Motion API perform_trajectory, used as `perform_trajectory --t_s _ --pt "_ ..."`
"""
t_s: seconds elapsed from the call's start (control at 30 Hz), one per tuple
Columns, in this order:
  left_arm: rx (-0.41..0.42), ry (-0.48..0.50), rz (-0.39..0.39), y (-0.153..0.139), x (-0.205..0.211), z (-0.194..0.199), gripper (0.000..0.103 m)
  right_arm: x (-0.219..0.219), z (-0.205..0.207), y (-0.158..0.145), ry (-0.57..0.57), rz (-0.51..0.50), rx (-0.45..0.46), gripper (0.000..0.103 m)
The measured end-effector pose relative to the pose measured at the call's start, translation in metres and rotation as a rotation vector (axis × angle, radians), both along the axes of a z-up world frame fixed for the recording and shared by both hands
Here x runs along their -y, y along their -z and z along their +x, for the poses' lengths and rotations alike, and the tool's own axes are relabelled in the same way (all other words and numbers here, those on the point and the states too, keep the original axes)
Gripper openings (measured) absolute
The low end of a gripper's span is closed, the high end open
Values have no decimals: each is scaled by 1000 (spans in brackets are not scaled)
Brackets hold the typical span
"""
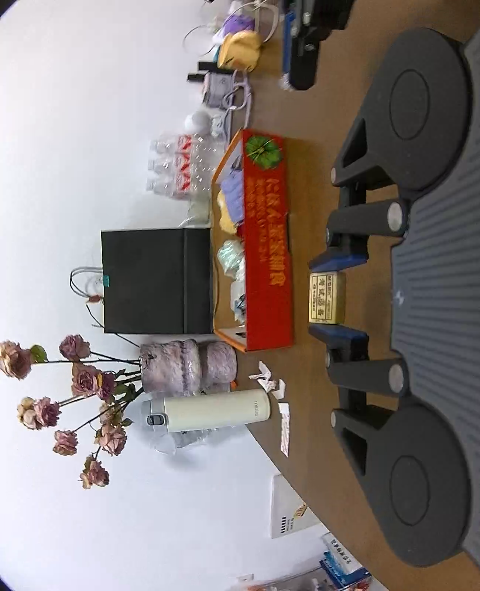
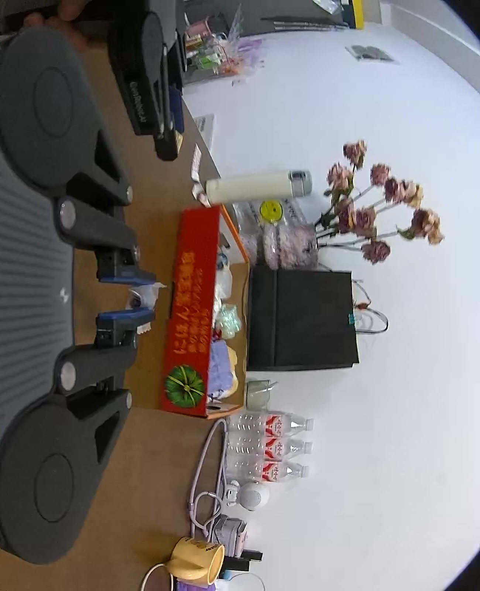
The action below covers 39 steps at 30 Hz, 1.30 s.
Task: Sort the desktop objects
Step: 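Carry the white item and cream-yellow block over the box with both tools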
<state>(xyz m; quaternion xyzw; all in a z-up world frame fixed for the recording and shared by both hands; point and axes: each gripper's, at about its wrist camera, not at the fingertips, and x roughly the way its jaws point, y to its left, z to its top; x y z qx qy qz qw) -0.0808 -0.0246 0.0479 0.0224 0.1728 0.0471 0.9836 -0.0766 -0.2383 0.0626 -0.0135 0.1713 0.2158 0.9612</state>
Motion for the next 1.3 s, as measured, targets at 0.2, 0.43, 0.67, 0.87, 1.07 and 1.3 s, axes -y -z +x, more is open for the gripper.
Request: perform_trajectory --t_s 0.2,0.43,0.67,0.87,1.07,1.3 --pt "8 25 -26 -3 2 -28 31 -1 -35 -9 -11 3 78 13" --pt "31 33 -29 -12 0 -10 31 -11 -22 -14 -9 -5 89 13" --pt "76 41 -47 -34 -8 64 31 -14 48 -31 -1 27 81 13" --pt "155 23 -49 -61 -10 133 31 -33 130 -53 -1 73 99 13" --pt "85 45 -69 -63 -24 185 31 -46 187 -56 -24 83 41 13" --pt "-303 108 -163 -58 -63 282 31 -66 289 -53 -159 59 -328 13"
